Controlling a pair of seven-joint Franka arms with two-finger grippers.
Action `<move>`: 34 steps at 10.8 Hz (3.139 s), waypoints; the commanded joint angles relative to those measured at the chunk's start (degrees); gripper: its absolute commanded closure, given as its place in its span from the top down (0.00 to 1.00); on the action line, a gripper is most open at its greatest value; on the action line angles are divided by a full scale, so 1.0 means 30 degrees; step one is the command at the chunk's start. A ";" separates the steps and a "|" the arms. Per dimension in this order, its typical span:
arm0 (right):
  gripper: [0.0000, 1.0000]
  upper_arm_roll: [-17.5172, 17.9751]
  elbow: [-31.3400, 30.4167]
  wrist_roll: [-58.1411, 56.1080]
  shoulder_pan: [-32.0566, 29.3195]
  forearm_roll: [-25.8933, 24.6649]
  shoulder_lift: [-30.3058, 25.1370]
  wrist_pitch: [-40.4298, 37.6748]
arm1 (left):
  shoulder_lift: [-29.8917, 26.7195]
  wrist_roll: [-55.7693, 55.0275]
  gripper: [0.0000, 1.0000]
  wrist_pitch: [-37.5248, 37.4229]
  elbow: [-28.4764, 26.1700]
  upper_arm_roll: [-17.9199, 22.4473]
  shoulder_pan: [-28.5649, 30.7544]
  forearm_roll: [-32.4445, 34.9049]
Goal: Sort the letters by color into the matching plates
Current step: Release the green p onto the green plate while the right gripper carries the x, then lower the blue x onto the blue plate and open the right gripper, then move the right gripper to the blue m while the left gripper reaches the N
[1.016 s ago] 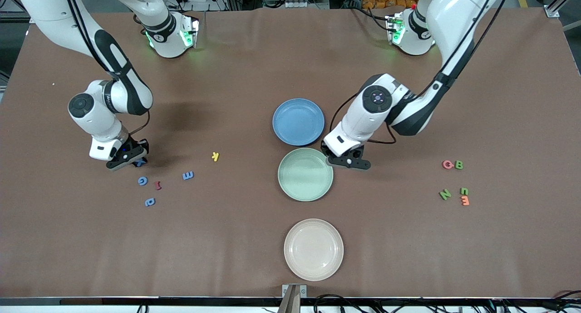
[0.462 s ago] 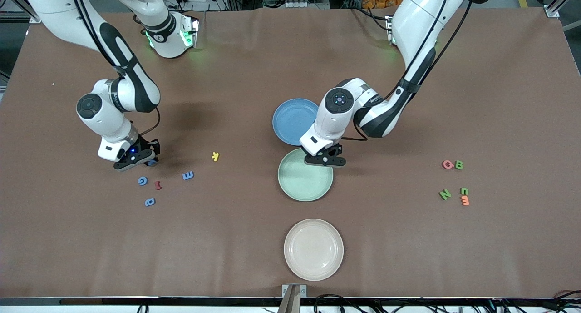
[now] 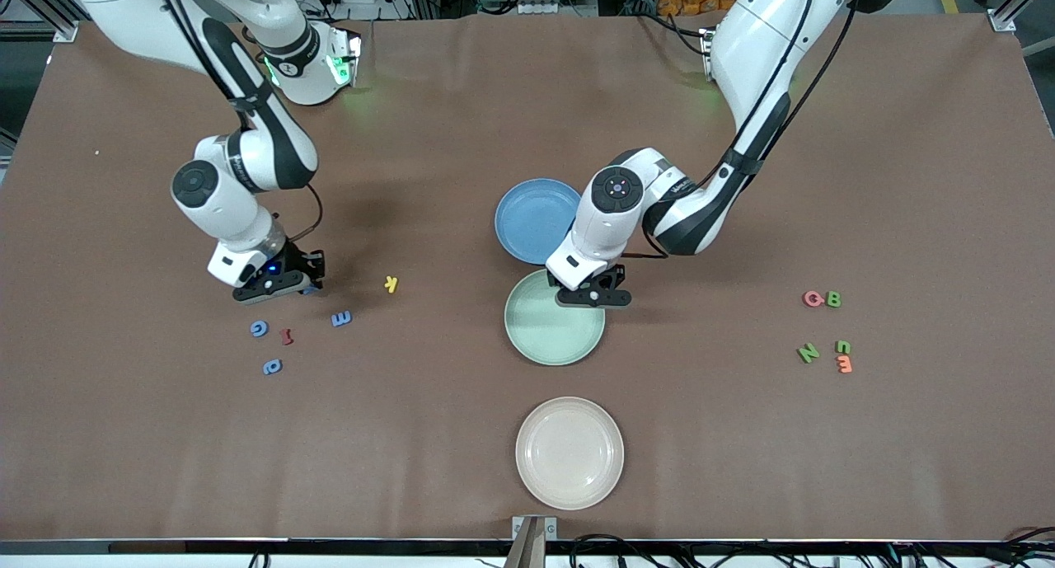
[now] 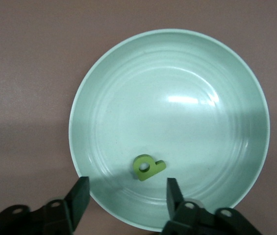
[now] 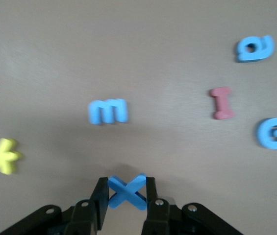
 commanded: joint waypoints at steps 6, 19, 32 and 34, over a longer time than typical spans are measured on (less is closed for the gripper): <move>0.30 0.1511 0.1820 1.2440 0.5670 0.0145 -0.0186 -0.1877 | -0.1454 0.0970 1.00 -0.2512 -0.0155 0.0032 0.2622 0.1501; 0.33 0.1482 1.0232 1.9659 1.2826 -0.0177 0.4676 -0.6600 | -0.2863 0.8702 1.00 -0.3073 -0.1414 -0.0525 0.8101 0.1296; 1.00 0.0310 1.0322 1.9318 1.0346 -0.1874 0.3771 -0.8914 | -0.1632 0.7227 1.00 -0.2018 -0.1678 -0.0495 1.2061 0.1150; 1.00 -0.0301 1.0351 1.9250 0.9316 -0.1906 0.3566 -0.8943 | -0.1457 0.5141 1.00 -0.1989 -0.1679 -0.0466 1.1914 0.1295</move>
